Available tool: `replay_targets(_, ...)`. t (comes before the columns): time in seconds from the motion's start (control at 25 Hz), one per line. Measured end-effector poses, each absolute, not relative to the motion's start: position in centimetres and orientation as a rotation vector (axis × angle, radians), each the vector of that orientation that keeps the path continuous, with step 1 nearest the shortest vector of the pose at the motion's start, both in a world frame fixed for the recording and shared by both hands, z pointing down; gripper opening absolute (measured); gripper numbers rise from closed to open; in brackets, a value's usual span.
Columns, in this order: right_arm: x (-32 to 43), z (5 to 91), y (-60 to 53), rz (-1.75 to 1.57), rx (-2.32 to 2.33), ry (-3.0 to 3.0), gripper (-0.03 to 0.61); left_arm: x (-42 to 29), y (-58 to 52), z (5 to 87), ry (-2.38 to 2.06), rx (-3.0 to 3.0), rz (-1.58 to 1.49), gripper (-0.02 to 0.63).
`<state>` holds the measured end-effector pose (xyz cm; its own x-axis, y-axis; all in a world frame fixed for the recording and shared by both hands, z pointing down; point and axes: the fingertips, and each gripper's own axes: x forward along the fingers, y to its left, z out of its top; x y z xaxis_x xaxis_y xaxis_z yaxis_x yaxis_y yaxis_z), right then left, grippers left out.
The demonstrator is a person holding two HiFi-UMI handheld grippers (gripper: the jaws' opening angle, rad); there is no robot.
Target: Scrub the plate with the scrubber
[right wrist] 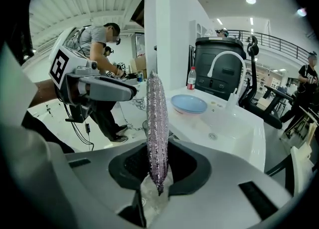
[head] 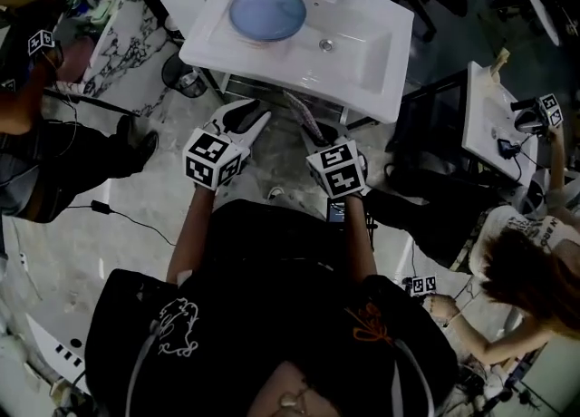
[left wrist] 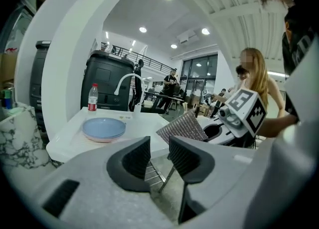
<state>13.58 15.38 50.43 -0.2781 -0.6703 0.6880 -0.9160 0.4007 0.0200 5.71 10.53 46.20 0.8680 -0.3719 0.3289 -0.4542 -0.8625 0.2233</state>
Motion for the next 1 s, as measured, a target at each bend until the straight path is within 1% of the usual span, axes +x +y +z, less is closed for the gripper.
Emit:
replay_targets(0.36,11.8,50.3,19.1,0.486,1.303,-2.084,0.080,4.7,15.6,45.9,-0.643,2.749,0.431,0.127)
replay_targets(0.72,10.6,49.6,19.4,0.463,1.290,-2.105,0.080,3.7,16.4,45.0,-0.660,2.765,0.448,0.127)
replay_targets(1.0,8.9,49.7,19.6,0.455,1.318,-2.104,0.080,1.6,17.1,45.7,-0.651,2.774,0.465,0.127)
